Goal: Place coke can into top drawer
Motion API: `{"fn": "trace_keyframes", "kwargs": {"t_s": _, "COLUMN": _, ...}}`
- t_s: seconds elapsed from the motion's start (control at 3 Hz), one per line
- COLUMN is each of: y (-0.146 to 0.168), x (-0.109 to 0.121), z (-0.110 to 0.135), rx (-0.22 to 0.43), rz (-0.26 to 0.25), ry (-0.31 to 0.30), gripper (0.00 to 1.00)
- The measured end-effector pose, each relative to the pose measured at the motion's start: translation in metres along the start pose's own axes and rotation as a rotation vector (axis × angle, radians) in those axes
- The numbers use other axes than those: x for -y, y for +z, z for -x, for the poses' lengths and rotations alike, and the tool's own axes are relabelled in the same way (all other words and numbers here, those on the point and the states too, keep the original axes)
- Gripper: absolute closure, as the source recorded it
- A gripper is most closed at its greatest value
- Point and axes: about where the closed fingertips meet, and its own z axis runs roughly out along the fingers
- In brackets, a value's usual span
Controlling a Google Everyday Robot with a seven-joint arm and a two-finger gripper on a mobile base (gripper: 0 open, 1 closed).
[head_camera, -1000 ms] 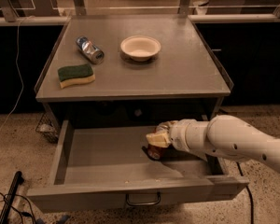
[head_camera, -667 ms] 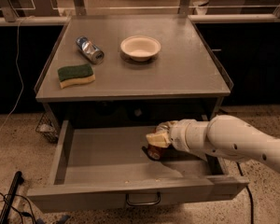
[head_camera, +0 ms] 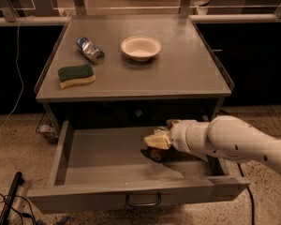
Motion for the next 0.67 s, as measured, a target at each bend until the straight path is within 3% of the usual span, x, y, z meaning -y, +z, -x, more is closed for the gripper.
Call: {"fn": "trace_keyframes", "kwargs": {"t_s": 0.67, "y": 0.0000, "x": -0.0001, "z": 0.0000, "rx": 0.000, "rz": 0.000, "ry": 0.000, "gripper": 0.00}}
